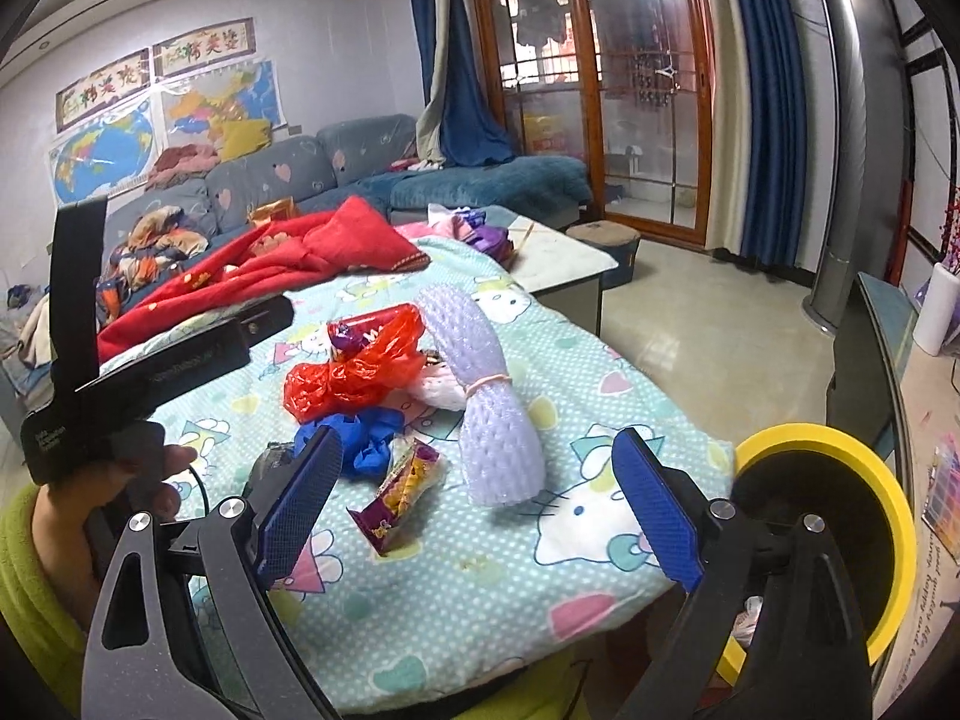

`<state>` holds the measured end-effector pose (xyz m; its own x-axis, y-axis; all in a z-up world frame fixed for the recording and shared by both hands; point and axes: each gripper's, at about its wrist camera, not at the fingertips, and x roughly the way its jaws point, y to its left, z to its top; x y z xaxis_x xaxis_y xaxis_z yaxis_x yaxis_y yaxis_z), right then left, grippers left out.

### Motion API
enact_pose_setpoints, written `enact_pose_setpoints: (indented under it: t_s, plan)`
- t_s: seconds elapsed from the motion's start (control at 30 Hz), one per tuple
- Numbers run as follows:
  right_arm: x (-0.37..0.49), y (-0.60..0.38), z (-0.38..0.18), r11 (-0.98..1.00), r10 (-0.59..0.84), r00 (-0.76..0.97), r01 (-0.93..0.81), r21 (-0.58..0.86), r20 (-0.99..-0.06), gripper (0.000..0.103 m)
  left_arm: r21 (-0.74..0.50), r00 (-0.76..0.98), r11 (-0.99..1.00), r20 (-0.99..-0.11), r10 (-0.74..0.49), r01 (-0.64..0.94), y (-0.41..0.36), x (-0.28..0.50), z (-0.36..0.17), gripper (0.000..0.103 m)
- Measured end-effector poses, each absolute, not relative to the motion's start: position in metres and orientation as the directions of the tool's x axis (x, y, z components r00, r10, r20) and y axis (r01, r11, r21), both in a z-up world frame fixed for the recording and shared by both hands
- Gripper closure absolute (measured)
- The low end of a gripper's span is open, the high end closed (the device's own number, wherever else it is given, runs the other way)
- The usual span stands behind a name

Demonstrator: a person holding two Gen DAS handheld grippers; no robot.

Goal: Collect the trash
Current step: 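Move both tools back over the trash on the bed, then grasp the red plastic bag with the left tool while the right tool grasps the purple foam net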

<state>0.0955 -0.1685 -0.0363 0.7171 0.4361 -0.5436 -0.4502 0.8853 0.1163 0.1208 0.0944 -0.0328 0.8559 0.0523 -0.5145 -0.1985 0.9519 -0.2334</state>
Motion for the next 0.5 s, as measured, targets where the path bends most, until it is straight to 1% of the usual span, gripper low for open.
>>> enact_pose_setpoints:
  t_s: [0.23,0.5]
  plan:
    - [0.118,-0.161,-0.052,0.893,0.417,0.691,-0.434,0.122,-0.590,0.014,-0.273,0.822,0.937,-0.569,0.027,-0.219,0.119,0.131,-0.050,0.011]
    - [0.146,-0.153,-0.074,0.900,0.398,0.651,-0.414,0.138,-0.646,0.015,-0.359,0.781,0.911,-0.620,-0.070,-0.204,0.134,0.144,-0.073,0.011]
